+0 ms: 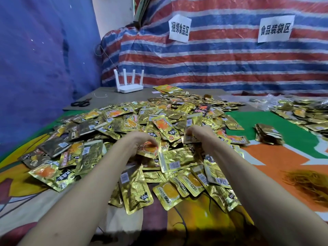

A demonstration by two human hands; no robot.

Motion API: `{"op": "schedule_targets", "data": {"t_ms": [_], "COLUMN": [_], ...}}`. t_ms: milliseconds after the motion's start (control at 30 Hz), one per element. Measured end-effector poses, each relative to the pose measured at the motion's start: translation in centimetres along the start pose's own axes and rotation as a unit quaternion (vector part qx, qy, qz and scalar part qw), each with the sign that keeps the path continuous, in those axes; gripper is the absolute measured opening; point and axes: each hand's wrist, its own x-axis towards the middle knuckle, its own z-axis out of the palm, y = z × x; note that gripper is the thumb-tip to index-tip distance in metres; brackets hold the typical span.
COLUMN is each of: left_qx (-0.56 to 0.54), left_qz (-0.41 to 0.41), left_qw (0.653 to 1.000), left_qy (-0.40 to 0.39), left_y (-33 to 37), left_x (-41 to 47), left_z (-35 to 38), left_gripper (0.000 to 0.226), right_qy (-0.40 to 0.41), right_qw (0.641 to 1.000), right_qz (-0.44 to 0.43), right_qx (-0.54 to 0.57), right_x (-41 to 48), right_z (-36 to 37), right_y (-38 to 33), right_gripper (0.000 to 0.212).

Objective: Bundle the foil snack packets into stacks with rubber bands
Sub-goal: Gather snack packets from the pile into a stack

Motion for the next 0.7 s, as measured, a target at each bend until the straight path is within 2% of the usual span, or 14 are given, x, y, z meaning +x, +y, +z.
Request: {"op": "schedule_targets", "data": {"t_ms": [133,233,300,500,600,700], "left_qx": [-0.027,-0.06,-0.086,-0.184,-0.242,-0.266], "left_qz": [-0.005,-0.016,-0.029,-0.026,-0.031,-0.018], "left_qw": [0.999,0.998,0.995,0.98,0.965,0.958], "left_qy": [-0.036,-0.03,-0.039,-0.077,-0.1,-0.104], "left_y": [-0.2,-0.4,-0.5,-0.6,-0.7,-0.1], "left_x": [0.3,0.3,0.1,-1.2,-1.7,-2.4], "left_z": [-1.0,-1.9,-2.6,-4.1,-4.7,-5.2], "left_gripper": [0.014,0.006,0.013,0.027,0.051,0.045], "right_qy": [-0.003,0.014,0.02,0.019,0.037,0.066], "right_qw": [1.0,0.998,0.996,0.996,0.996,0.995], "right_qz": [-0.018,-0.053,-0.066,-0.077,-0.079,-0.074], "right_qx": [-0.022,-0.038,-0.059,-0.042,-0.024,0.002], "right_x": [0.2,0.1,0.1,-0.3,-0.4,-0.4], "right_z": [-0.4,-0.9,-1.3,-2.6,-3.1,-3.5], "right_y": [-0.4,-1.1,-1.7,-3.0,-3.3,-3.5], "right_gripper": [0.03,0.019,0.01,0.016,0.018,0.031]}}
